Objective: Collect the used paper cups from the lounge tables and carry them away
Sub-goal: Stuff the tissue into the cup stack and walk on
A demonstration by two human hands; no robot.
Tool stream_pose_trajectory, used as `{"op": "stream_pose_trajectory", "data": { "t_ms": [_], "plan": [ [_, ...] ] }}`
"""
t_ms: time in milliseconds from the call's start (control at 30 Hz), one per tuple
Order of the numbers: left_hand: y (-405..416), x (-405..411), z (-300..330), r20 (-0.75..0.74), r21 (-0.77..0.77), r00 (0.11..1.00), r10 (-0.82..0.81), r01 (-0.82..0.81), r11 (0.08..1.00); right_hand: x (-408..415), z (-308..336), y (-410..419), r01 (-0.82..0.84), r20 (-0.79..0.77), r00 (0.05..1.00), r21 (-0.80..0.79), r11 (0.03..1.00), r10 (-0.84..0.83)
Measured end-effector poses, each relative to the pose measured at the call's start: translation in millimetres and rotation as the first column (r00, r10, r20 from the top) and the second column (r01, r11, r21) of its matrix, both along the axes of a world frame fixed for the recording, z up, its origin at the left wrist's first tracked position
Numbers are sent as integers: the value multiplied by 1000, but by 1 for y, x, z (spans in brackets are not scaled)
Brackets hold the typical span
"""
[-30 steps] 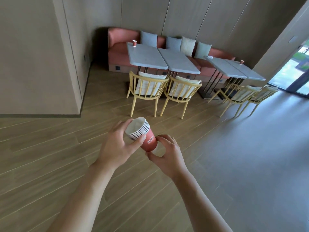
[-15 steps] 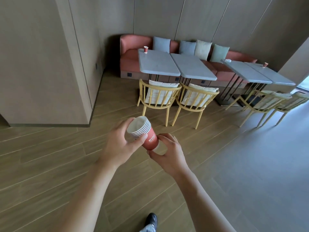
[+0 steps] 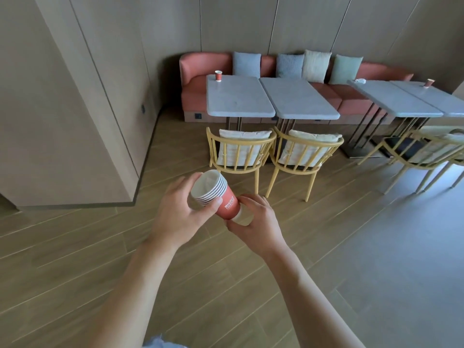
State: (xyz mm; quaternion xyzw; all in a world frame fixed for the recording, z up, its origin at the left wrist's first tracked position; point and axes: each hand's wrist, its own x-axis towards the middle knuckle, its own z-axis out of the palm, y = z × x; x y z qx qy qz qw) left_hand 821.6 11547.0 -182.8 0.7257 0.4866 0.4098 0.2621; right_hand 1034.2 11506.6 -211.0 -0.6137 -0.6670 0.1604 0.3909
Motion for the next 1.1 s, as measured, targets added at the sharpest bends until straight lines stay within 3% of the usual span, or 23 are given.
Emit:
{"op": "stream_pose_trajectory", "data": {
  "t_ms": [267, 433, 700, 1100],
  "plan": [
    [74, 32, -3, -34, 33, 999, -8, 9, 999, 30, -6, 66, 31, 11, 999, -18, 999, -31],
    [137, 34, -15, 34, 16, 997, -63, 63, 998, 28, -13, 115, 84, 9, 996, -5, 996, -84],
    [263, -1, -11, 42, 36, 991, -123, 122, 992, -11, -5, 227, 146, 28, 989, 14, 989, -146],
    [406, -98, -4, 116, 35, 982, -146, 143, 989, -102, 13, 375, 117, 117, 987, -42, 992, -112]
  ]
}}
